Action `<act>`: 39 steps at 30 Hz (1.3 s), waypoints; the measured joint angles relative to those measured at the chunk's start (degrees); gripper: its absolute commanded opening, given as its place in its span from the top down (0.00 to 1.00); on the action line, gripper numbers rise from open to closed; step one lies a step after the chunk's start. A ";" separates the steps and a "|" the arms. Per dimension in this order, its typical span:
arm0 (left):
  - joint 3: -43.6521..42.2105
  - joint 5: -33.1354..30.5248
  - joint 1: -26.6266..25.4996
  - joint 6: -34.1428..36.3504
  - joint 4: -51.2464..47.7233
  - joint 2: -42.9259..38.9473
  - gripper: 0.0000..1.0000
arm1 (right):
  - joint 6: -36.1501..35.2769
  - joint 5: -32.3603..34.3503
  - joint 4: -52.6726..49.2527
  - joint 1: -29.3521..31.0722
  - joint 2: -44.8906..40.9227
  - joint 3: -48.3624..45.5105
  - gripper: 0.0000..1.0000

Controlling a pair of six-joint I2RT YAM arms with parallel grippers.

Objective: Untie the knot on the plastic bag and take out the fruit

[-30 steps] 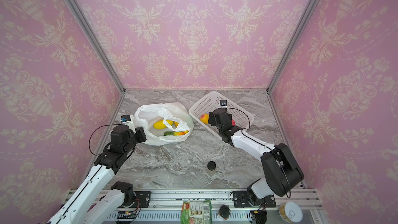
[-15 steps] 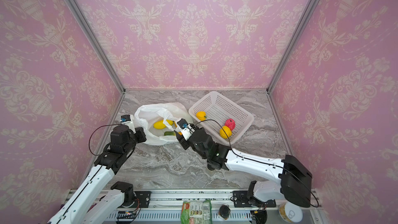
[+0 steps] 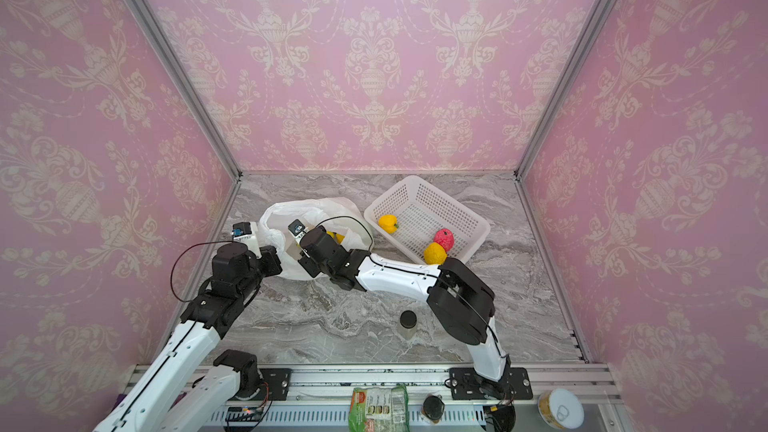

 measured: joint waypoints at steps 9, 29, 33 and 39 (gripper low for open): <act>-0.42 0.00 0.00 0.00 0.09 0.00 1.00 | 3.32 -0.96 -9.73 -5.07 14.03 17.07 0.46; -0.44 0.24 0.00 0.00 0.92 0.37 1.00 | -1.57 -0.28 -23.98 -7.69 34.12 44.87 0.00; -0.44 0.68 0.00 0.00 0.96 0.35 1.00 | -1.75 -0.35 -28.76 -8.26 37.79 52.63 0.00; -0.46 0.87 0.00 0.00 0.98 0.26 1.00 | -1.81 -1.99 -33.51 -9.03 38.42 54.55 0.08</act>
